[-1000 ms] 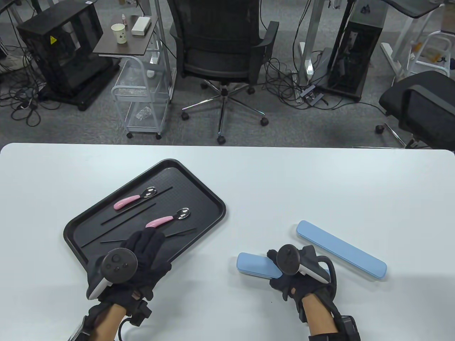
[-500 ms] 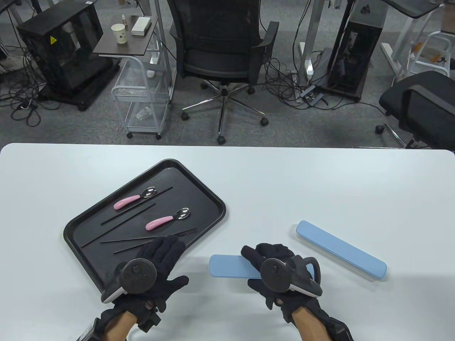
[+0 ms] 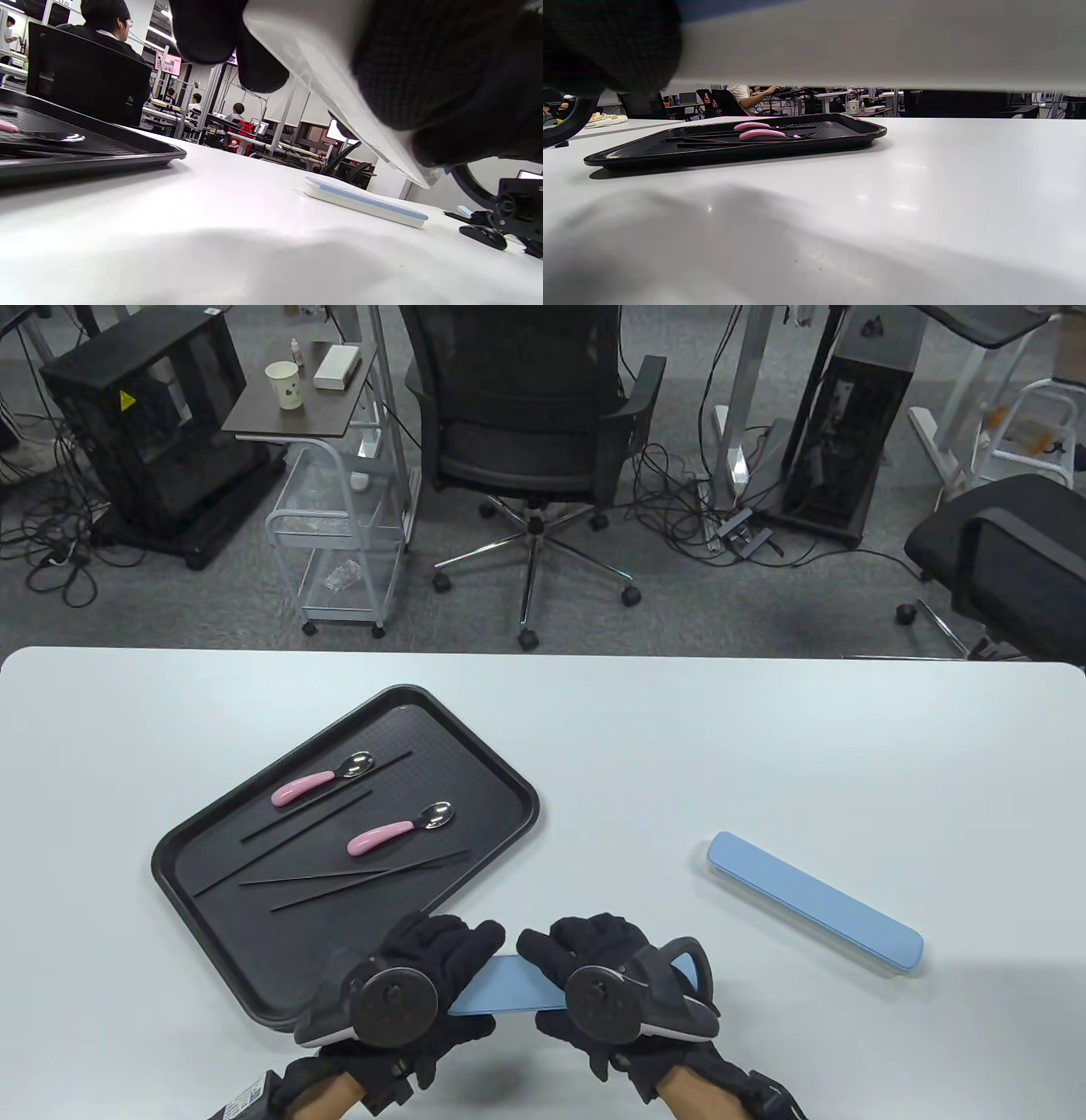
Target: Slide to open lunch boxes and place utensils
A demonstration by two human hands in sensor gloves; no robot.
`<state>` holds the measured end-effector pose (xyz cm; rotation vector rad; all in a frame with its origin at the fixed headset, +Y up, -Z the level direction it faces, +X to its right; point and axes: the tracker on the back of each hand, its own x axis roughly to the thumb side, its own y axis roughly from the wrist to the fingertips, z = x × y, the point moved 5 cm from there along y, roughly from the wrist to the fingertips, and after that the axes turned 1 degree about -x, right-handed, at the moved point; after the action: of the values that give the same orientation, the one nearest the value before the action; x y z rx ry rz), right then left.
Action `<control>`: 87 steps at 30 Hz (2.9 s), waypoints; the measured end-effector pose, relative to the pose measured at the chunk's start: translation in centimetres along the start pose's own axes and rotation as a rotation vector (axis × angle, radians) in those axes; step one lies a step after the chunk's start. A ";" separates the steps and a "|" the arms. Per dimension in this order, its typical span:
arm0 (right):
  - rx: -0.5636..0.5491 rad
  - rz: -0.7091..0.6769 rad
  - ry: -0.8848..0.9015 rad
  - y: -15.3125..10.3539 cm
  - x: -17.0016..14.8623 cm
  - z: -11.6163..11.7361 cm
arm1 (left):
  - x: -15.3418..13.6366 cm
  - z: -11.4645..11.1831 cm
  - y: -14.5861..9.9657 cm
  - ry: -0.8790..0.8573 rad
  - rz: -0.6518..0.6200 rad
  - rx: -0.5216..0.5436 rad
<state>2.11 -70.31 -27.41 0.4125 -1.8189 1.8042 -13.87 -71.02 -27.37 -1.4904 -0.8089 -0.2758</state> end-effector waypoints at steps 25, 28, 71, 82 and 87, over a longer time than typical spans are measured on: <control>0.012 0.180 0.030 -1.1 -7.6 -0.4 | -5.8 2.4 -1.4 -0.102 0.158 0.016; 0.006 0.185 0.030 -1.2 -7.9 -0.5 | -6.4 2.5 -1.6 -0.115 0.171 0.020; -0.019 0.235 0.043 -1.9 -9.2 -1.6 | -23.1 1.8 -2.7 0.187 0.970 -0.216; -0.013 0.239 0.045 -2.0 -9.4 -1.6 | -24.1 0.1 -2.8 0.255 1.002 -0.281; -0.010 0.242 0.046 -2.0 -9.5 -1.6 | -23.8 -0.1 -2.4 0.278 0.994 -0.282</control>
<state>11.16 -70.35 -31.20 0.1501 -1.9127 1.9451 -32.45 -78.72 -40.39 -1.8840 0.2509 0.1631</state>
